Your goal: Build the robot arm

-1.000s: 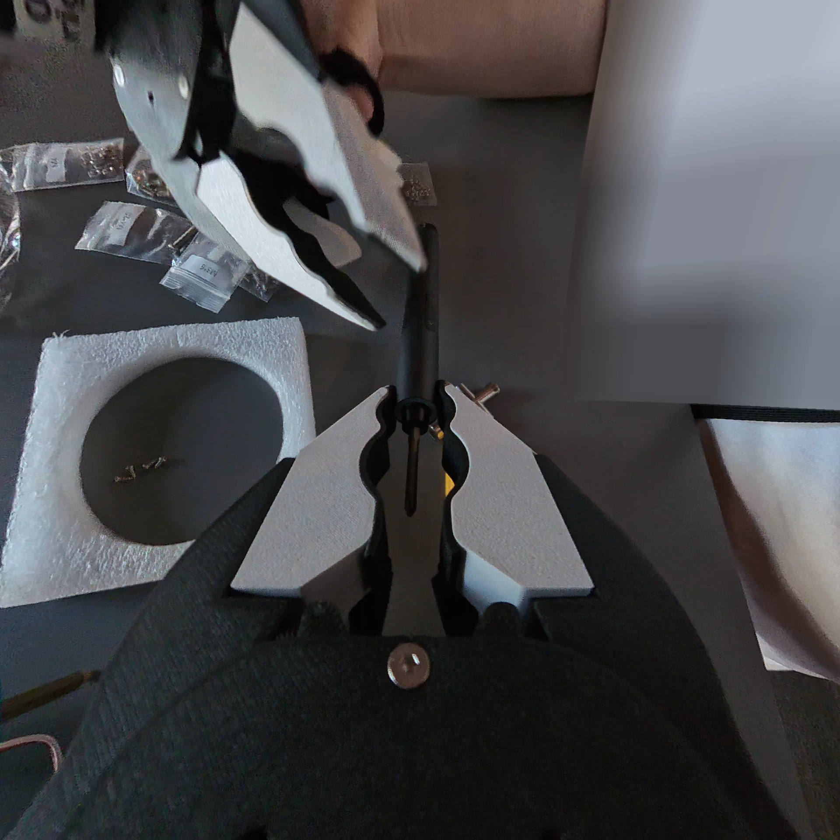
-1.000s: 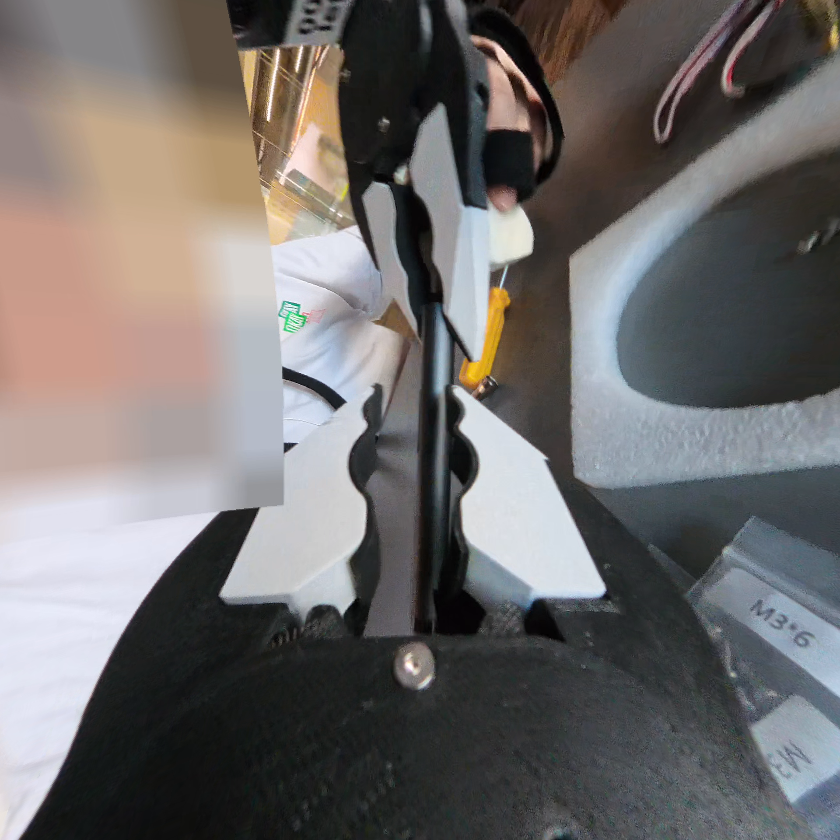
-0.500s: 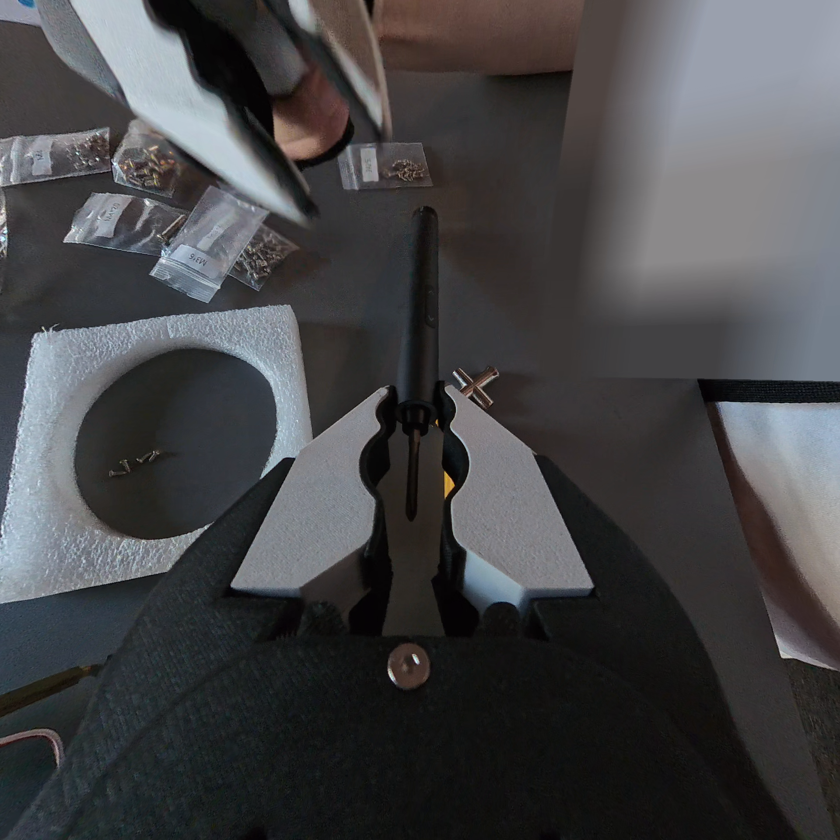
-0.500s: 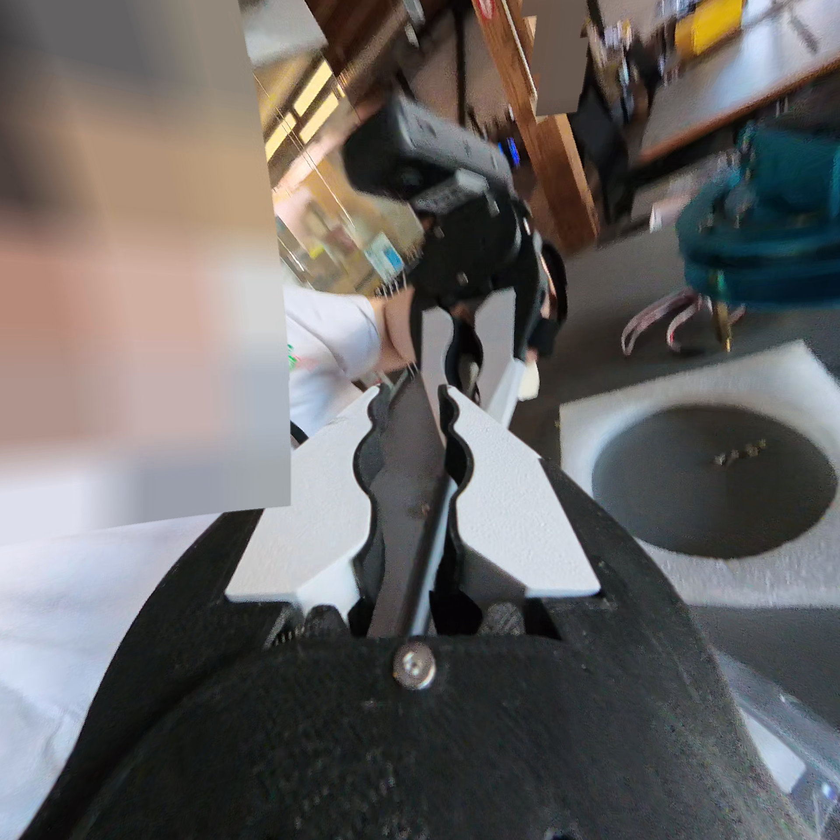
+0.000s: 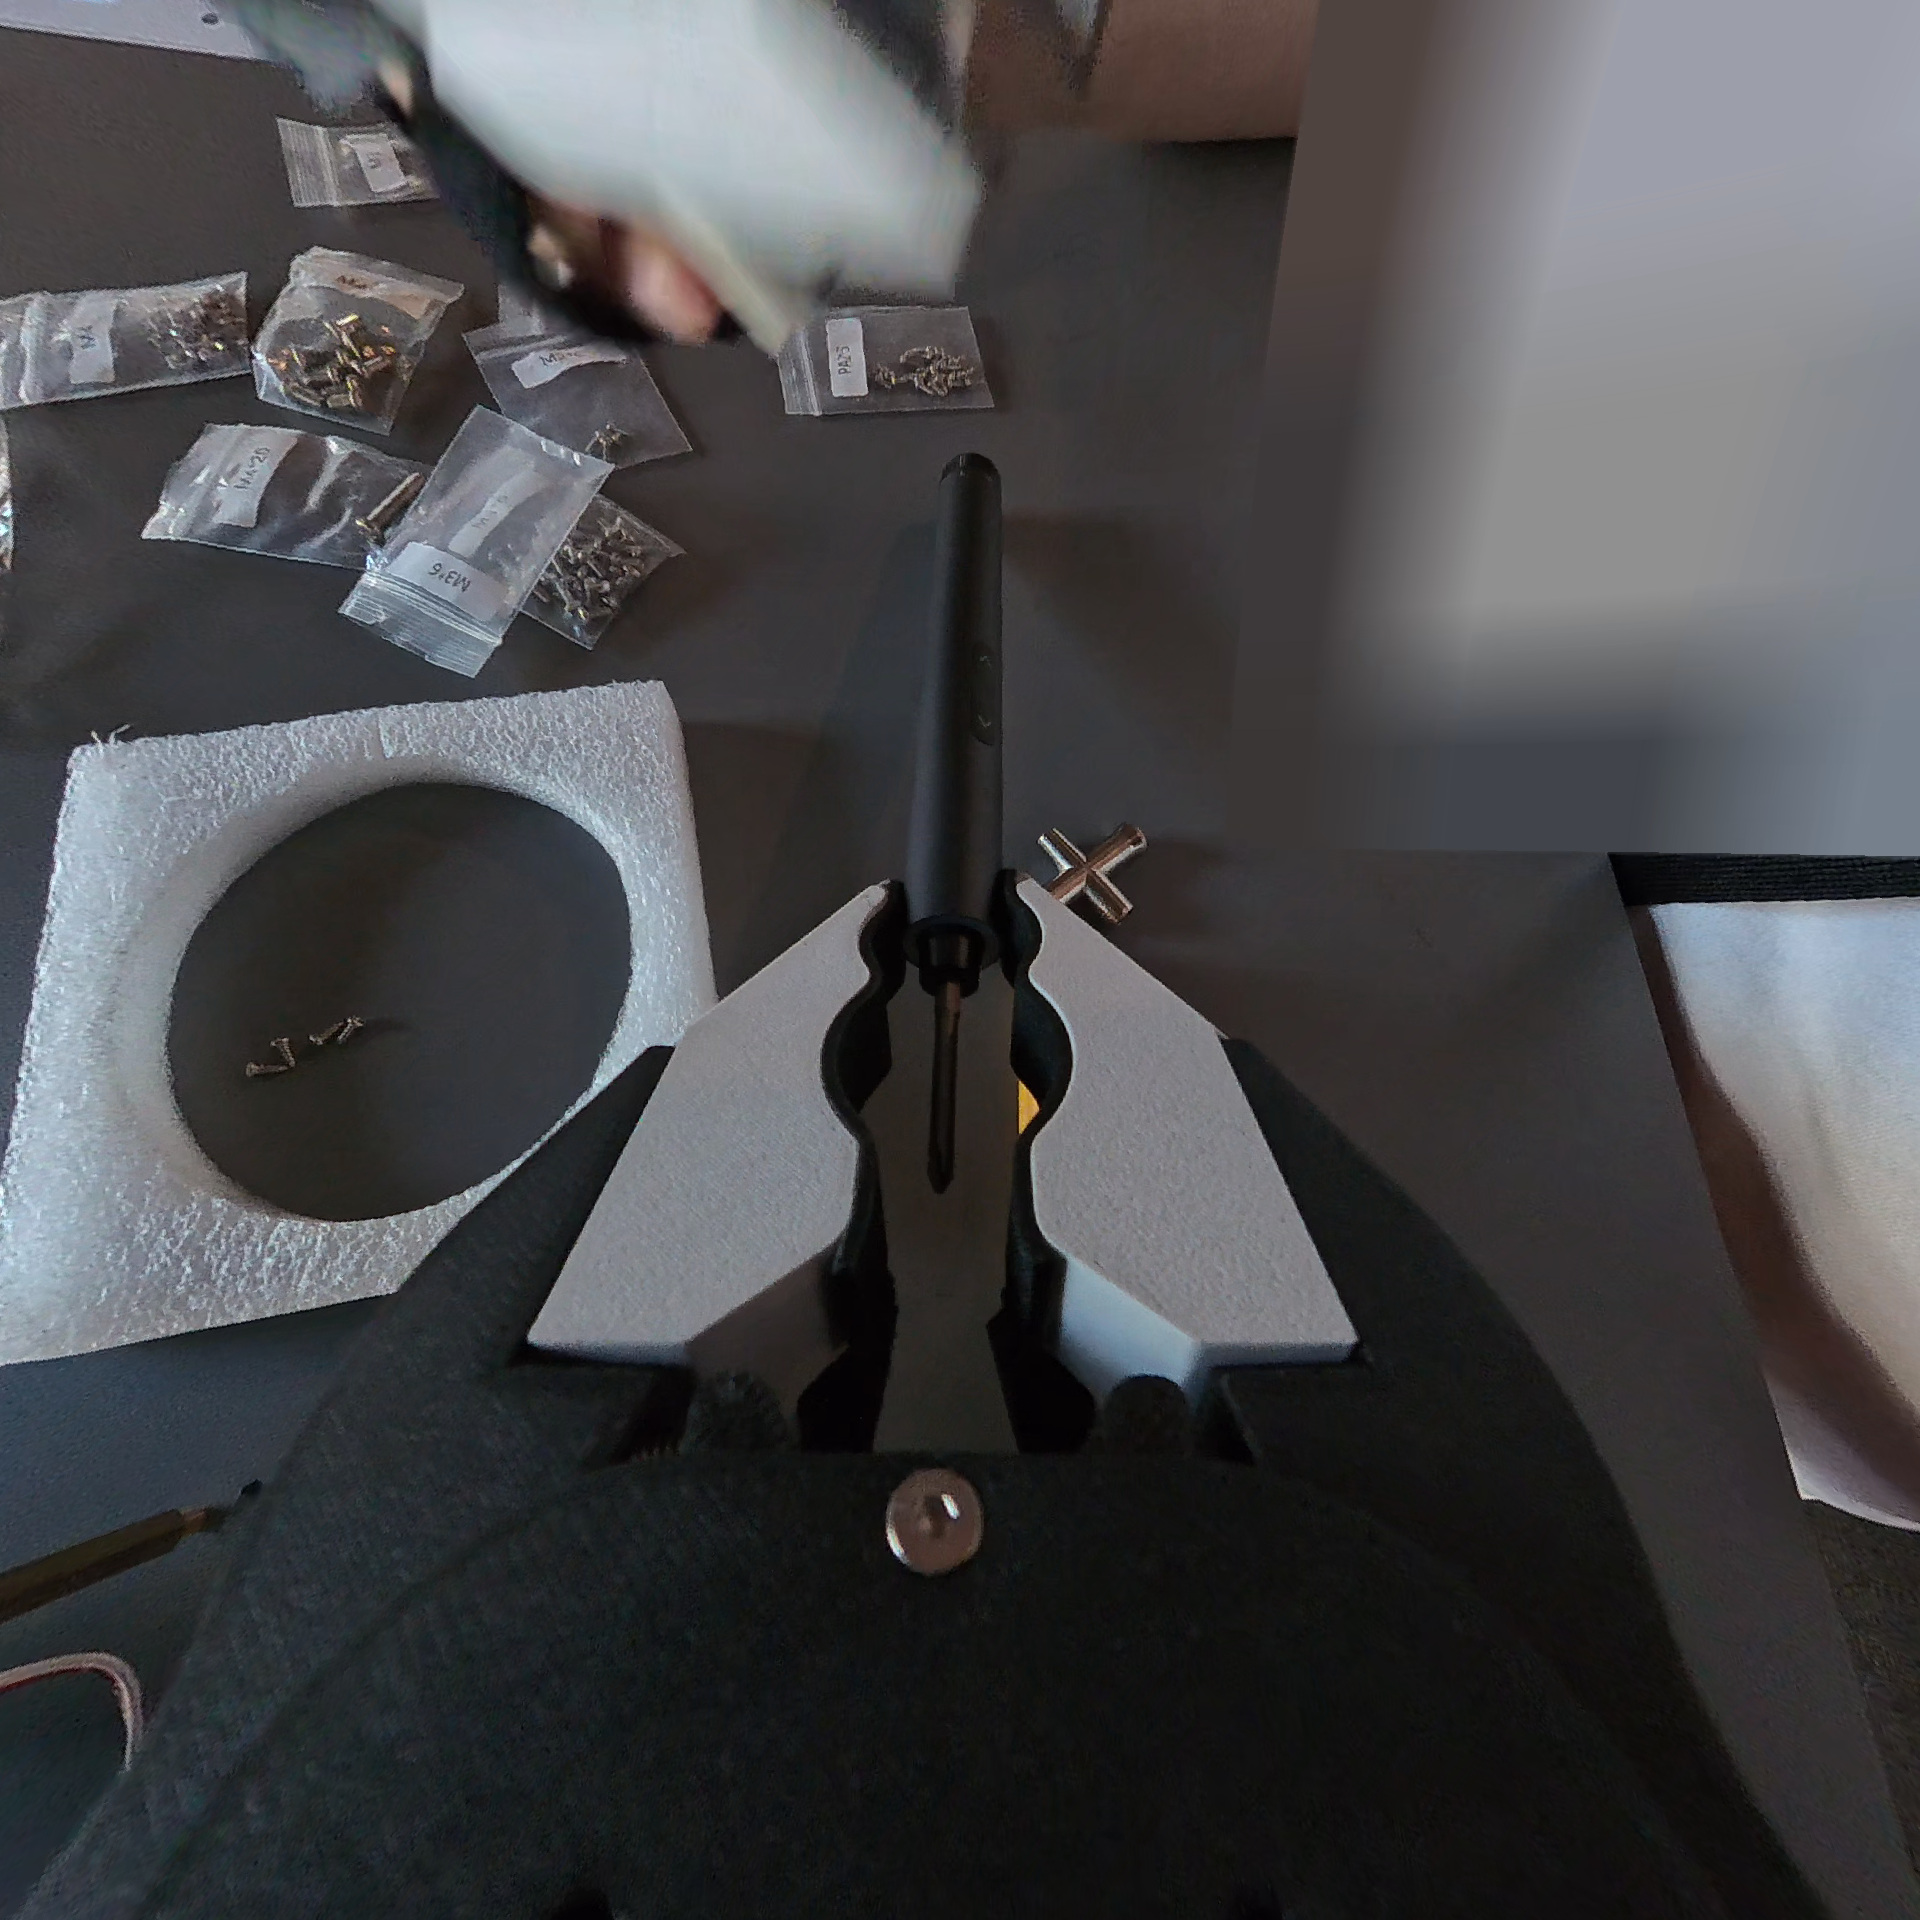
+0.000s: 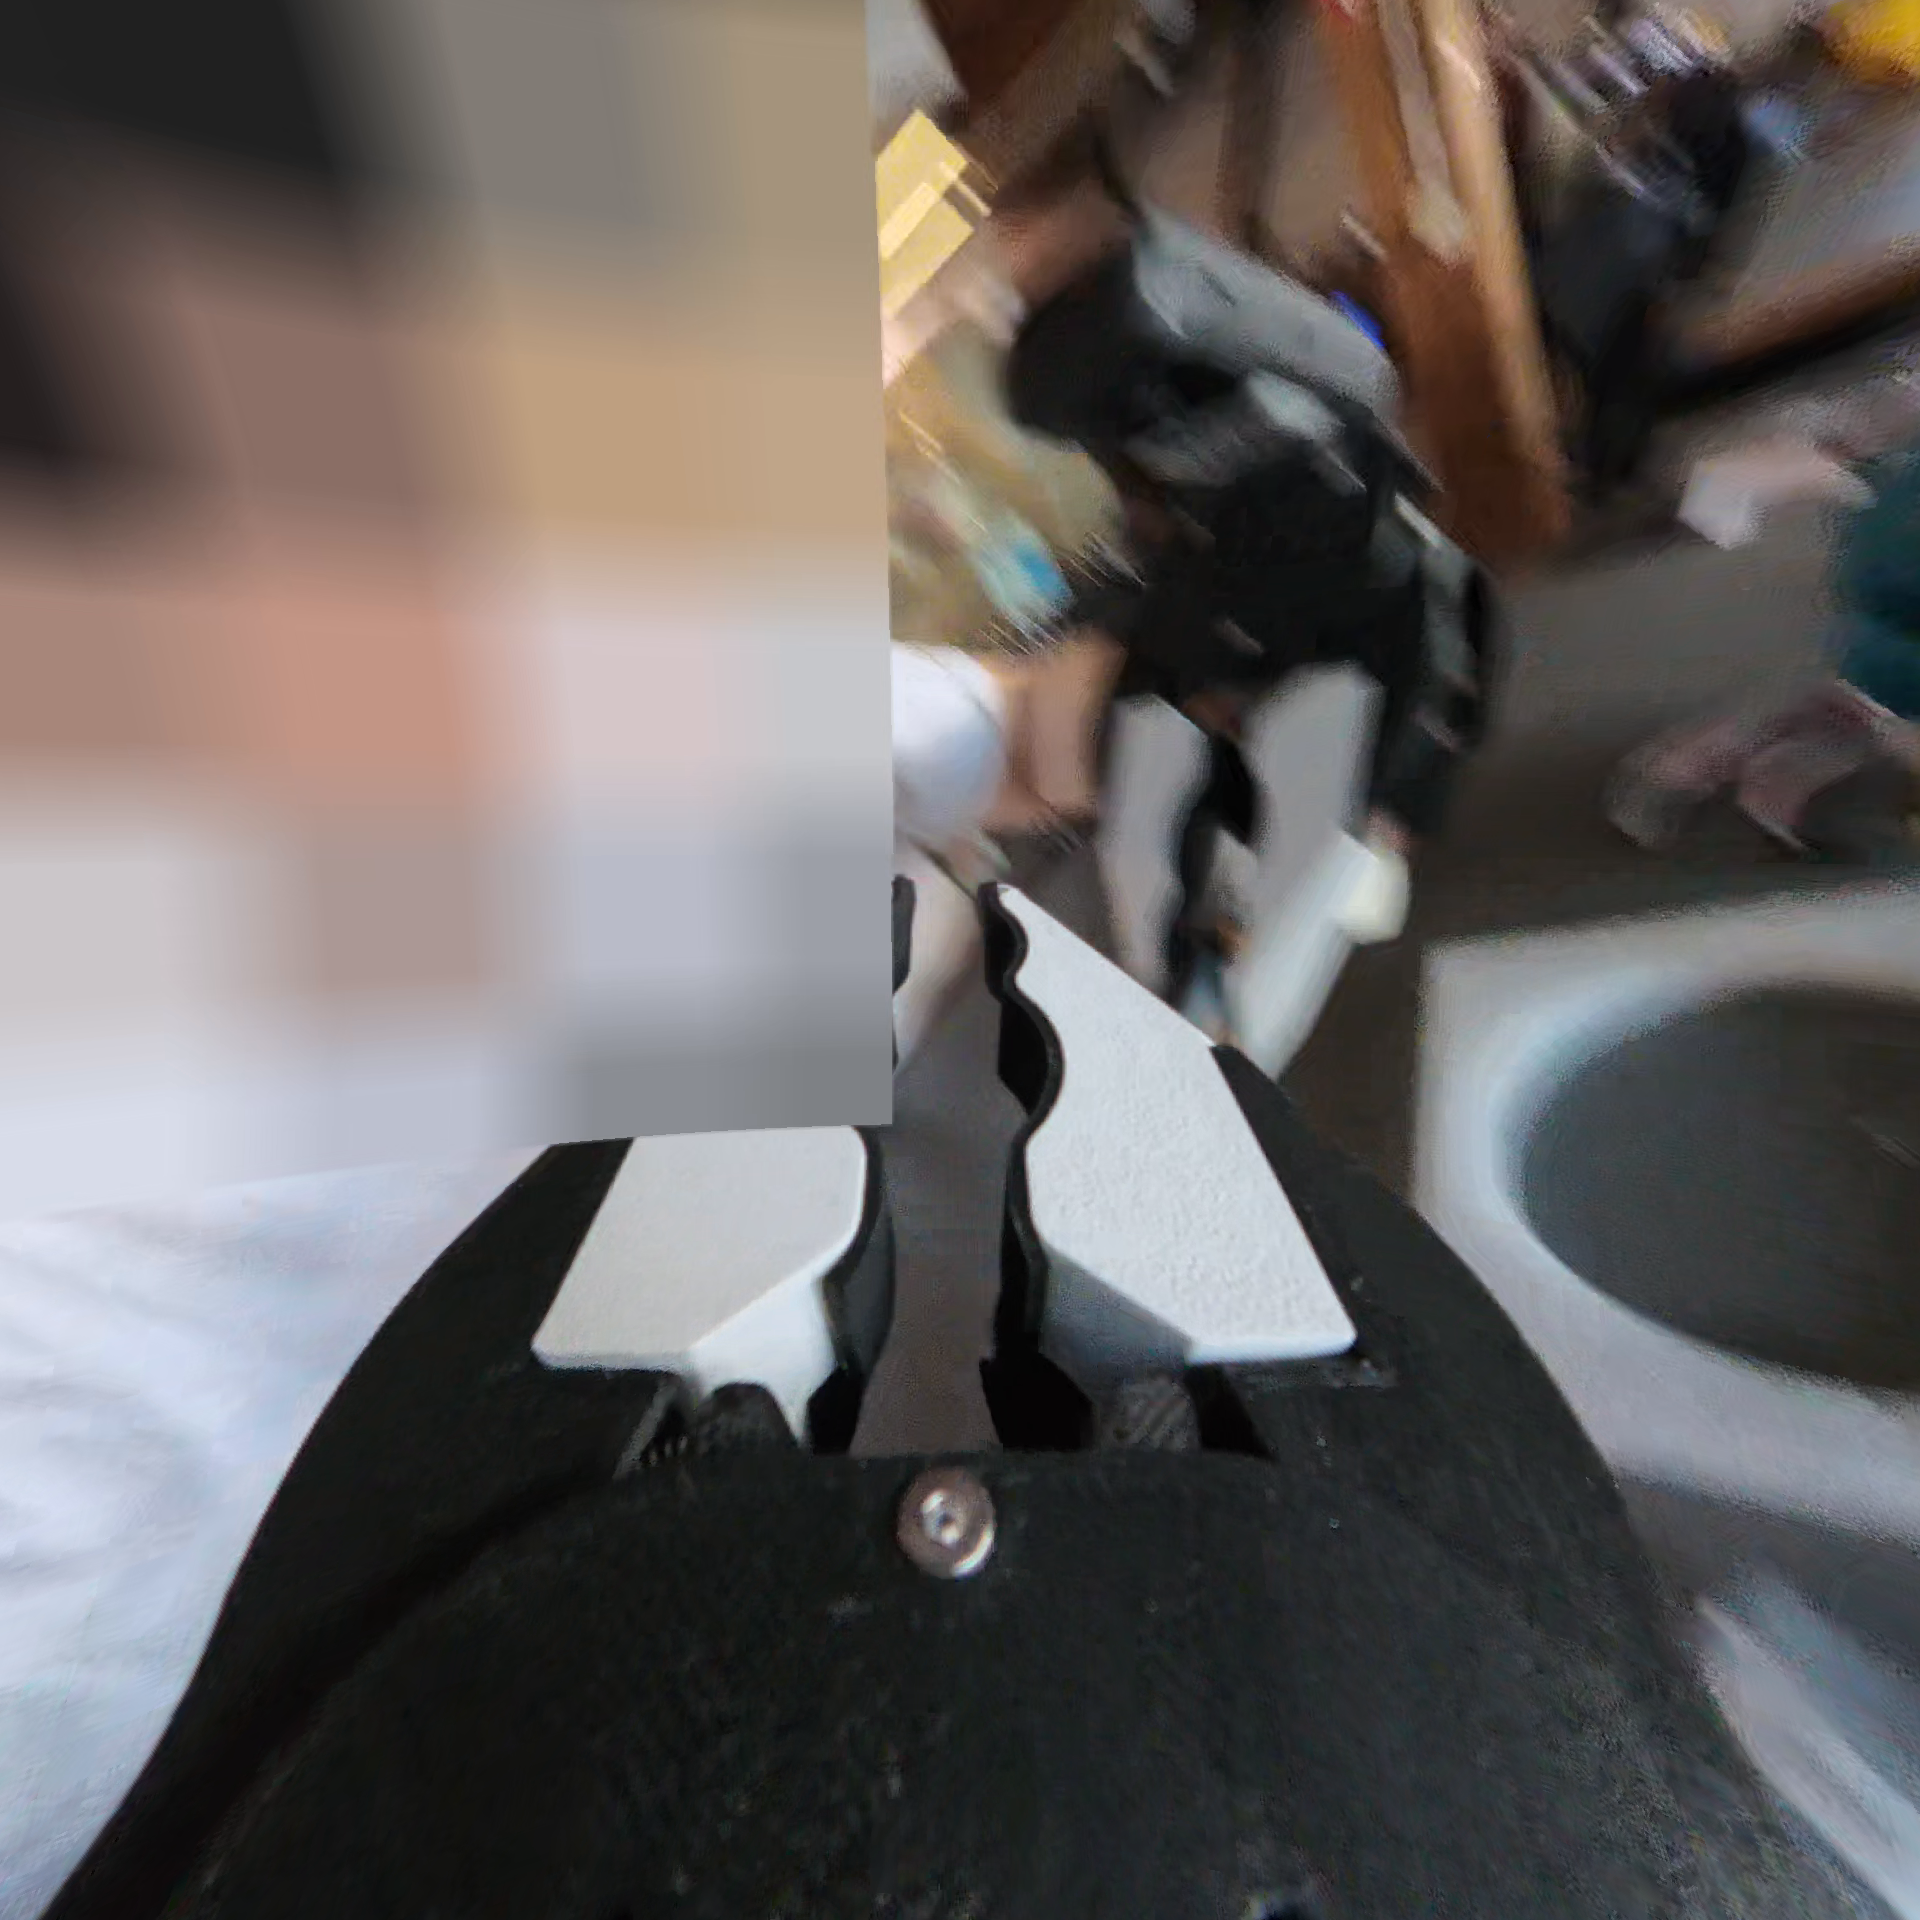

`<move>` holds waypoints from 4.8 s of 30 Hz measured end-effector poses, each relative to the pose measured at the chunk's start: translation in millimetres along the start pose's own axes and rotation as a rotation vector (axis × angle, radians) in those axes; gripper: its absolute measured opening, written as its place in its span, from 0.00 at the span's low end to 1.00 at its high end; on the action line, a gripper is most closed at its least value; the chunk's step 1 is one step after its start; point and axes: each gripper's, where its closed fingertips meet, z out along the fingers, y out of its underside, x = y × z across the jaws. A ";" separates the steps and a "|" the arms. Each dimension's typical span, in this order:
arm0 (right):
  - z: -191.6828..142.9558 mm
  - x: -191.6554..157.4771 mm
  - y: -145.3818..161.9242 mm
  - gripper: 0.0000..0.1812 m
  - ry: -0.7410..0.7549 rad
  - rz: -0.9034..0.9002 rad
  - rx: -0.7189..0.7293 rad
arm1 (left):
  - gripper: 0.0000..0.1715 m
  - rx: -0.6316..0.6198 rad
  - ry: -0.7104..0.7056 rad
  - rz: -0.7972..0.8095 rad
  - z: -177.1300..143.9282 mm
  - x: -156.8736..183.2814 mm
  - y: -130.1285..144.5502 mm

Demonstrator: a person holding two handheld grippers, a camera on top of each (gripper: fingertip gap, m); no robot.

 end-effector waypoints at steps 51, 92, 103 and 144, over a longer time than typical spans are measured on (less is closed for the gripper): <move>-25.1 76.4 88.3 0.09 0.542 0.342 -0.321 | 0.07 -0.152 -0.140 0.008 -29.1 -37.8 50.1; -19.8 71.3 91.0 0.09 0.539 0.338 -0.374 | 0.06 -0.099 -0.043 0.067 -25.8 -29.4 47.9; -22.5 66.7 94.2 0.09 0.540 0.351 -0.400 | 0.02 -0.057 -0.116 0.123 -32.9 -22.6 36.5; -10.0 40.4 109.4 0.08 0.571 0.546 -0.308 | 0.11 0.040 -0.152 0.057 -33.0 -21.2 22.5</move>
